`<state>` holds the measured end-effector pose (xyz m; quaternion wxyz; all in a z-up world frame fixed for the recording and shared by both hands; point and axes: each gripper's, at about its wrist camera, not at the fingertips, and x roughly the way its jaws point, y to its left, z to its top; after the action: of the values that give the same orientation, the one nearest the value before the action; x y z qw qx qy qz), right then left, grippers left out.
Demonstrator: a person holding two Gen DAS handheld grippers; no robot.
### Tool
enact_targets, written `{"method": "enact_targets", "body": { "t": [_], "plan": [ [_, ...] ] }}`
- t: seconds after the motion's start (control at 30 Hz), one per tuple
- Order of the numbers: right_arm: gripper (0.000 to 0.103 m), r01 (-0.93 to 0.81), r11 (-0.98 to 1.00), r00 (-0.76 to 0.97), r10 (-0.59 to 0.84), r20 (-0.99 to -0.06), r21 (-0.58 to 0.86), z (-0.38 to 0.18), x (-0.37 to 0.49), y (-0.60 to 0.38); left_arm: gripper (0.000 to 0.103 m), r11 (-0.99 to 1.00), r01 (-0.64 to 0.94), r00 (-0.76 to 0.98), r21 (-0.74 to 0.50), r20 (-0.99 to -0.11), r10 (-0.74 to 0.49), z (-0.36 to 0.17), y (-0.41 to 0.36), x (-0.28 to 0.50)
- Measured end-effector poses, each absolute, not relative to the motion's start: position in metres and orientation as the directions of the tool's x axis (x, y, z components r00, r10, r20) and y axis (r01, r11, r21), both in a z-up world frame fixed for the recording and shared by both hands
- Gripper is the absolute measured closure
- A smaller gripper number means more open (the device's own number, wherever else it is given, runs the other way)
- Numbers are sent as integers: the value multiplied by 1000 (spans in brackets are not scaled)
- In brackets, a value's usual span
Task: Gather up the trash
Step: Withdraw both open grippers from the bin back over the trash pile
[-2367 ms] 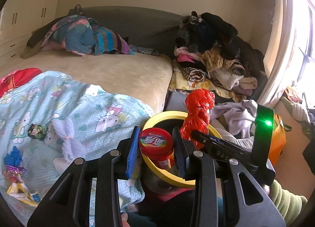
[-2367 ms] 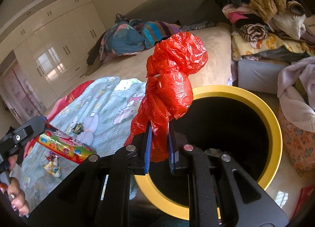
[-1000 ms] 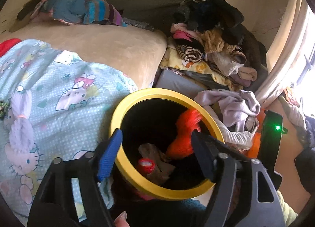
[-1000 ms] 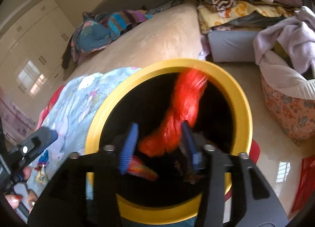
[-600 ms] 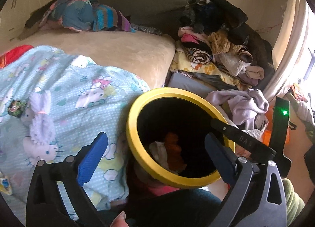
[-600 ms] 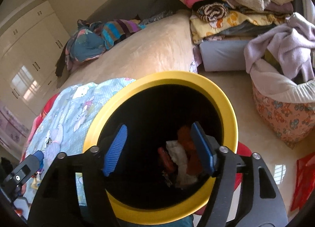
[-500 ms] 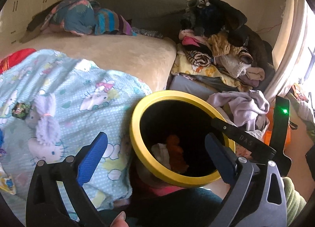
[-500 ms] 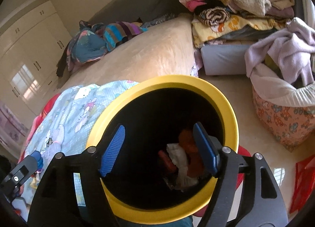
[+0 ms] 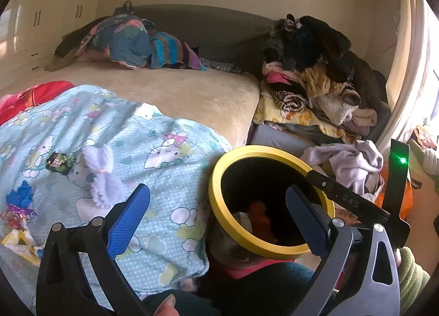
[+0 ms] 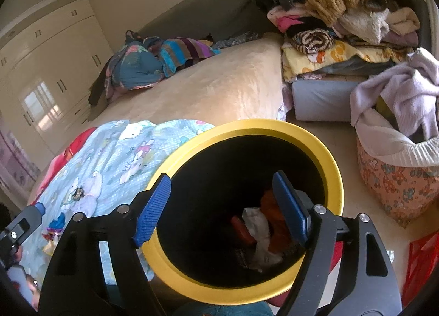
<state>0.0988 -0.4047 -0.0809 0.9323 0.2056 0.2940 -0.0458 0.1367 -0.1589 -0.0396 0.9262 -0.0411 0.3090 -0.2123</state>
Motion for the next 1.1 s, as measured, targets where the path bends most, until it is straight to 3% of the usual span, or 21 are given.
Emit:
{"method": "enact_targets", "body": {
  "t": [0.6, 1.1],
  "plan": [
    [32, -12, 945, 850, 181, -494, 326, -53, 89, -347, 7, 945, 234, 780, -229, -535, -323, -36, -100, 132],
    [31, -173, 949, 823, 287, -491, 264, -44, 75, -284, 7, 956, 116, 812, -268, -529, -247, -32, -52, 132]
  ]
}}
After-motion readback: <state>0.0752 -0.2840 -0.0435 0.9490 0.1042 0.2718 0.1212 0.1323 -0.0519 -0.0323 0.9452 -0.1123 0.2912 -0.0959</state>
